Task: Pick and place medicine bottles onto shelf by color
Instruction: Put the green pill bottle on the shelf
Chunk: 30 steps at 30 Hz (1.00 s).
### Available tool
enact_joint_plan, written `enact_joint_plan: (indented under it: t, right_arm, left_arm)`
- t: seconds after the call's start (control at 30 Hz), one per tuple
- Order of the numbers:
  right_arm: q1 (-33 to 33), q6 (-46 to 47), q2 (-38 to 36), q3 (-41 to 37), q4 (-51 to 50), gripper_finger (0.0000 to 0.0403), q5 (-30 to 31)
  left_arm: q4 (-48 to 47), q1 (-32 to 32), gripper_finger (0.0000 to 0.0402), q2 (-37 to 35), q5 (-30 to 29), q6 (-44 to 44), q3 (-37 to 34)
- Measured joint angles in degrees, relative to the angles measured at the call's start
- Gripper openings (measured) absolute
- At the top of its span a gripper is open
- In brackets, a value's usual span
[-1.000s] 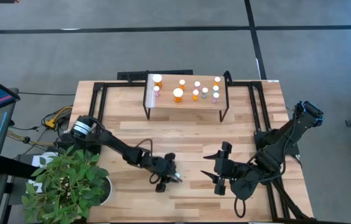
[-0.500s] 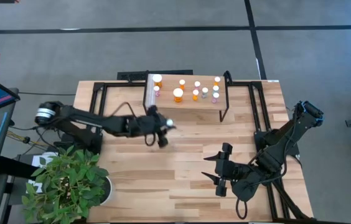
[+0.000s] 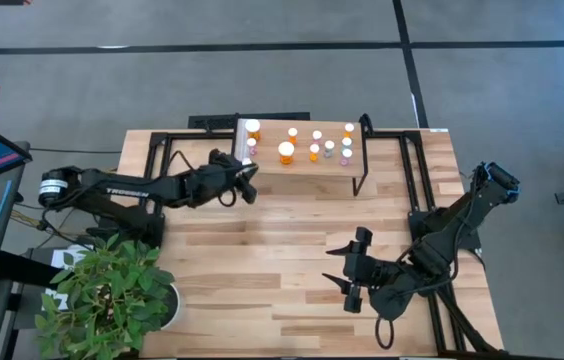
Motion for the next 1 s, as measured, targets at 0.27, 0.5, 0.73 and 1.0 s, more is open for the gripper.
enact_joint_plan:
  t: [0.27,0.5,0.73,1.0]
  right_arm:
    - [-1.23,0.00,0.00,-0.35,0.21,0.0260,0.02]
    - [-1.20,0.00,0.02,-1.18,0.17,0.0260,0.02]
    - [-1.27,0.00,0.02,-1.18,0.22,0.0260,0.06]
    - [-1.50,0.00,0.02,-1.18,0.32,0.0260,0.09]
  left_arm:
    - [-4.77,4.30,0.0100,0.01,-0.34,-1.93,1.23]
    - [-5.59,6.85,0.0100,-0.05,4.68,-3.41,1.54]
    - [-12.81,7.14,0.0100,0.11,6.71,-3.06,5.01]
    - [-14.21,7.25,0.0100,2.83,6.10,-2.31,7.09]
